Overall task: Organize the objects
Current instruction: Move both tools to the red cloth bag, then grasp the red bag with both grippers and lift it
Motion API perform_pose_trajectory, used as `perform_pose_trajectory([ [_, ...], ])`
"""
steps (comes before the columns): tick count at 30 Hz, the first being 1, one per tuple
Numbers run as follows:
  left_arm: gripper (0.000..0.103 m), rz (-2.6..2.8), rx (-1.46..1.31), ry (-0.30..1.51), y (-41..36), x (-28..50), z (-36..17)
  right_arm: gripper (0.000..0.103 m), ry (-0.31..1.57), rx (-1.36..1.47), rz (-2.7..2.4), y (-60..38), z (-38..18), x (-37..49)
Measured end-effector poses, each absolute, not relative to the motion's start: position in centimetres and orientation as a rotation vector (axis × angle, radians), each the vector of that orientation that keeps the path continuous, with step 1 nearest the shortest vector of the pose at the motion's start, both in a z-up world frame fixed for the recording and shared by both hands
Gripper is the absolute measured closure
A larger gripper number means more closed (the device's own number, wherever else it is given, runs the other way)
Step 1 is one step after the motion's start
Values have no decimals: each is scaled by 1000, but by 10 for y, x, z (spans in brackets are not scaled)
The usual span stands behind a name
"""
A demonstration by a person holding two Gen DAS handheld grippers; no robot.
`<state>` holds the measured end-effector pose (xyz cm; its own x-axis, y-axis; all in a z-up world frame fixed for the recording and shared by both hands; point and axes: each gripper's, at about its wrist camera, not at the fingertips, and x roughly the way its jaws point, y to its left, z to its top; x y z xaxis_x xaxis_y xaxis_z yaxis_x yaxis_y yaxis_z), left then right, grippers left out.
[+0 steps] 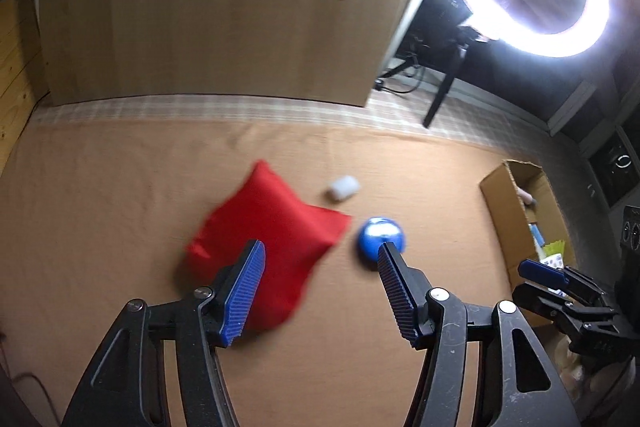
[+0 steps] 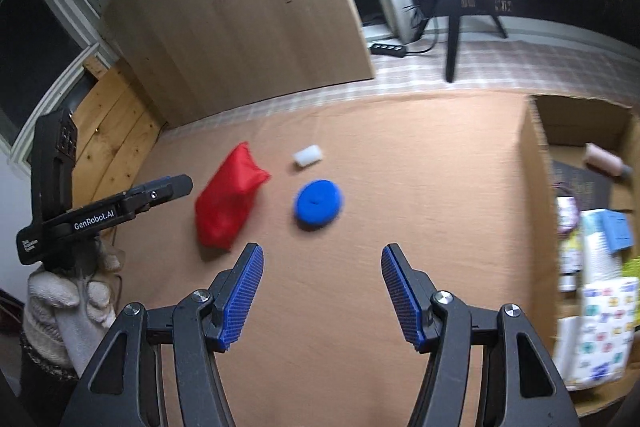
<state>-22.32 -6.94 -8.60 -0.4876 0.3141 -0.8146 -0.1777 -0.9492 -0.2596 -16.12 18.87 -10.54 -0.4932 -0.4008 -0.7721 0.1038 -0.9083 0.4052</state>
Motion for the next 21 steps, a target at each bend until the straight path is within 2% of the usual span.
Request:
perform_pose_trajectory([
  [7,34,2363,-1416,-214,-126,-254,-98,45,-591,1468,-2351,147,-126,-193],
  [11,31,2267,-1456,-291,-148,-275,-117,45,-638,1516,-2295,123,-142,-206],
  [21,29,2081,-1542,-421,-160,-310,-161,45,-686,1569,-2236,85,-166,-230],
])
